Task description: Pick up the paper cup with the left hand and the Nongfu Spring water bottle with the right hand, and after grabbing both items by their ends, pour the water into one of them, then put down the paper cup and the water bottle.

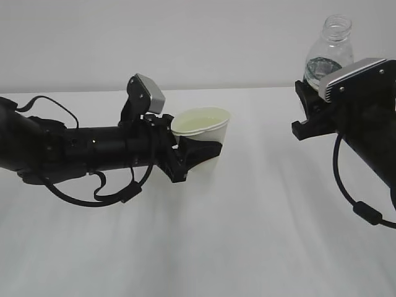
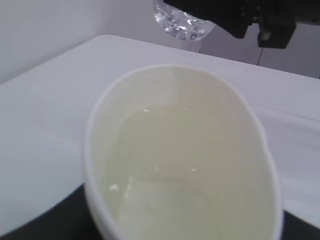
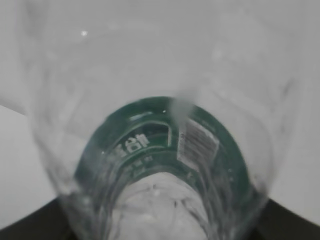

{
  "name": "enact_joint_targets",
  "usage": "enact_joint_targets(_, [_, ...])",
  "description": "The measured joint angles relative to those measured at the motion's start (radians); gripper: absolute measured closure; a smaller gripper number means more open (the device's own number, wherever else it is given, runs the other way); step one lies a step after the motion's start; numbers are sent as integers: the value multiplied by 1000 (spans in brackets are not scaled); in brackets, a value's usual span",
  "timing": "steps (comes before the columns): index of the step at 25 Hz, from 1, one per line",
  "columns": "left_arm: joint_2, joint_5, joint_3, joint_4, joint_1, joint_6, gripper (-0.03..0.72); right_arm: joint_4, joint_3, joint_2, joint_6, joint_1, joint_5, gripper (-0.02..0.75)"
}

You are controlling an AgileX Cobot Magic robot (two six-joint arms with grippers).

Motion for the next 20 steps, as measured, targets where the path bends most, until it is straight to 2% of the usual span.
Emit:
enact_joint_targets(10, [0,0,0,-5,90,0,302,0,0,0,3,0,0,330])
enact_joint_targets(20, [0,0,0,-7,149,0,302,24,0,0,3,0,0,330])
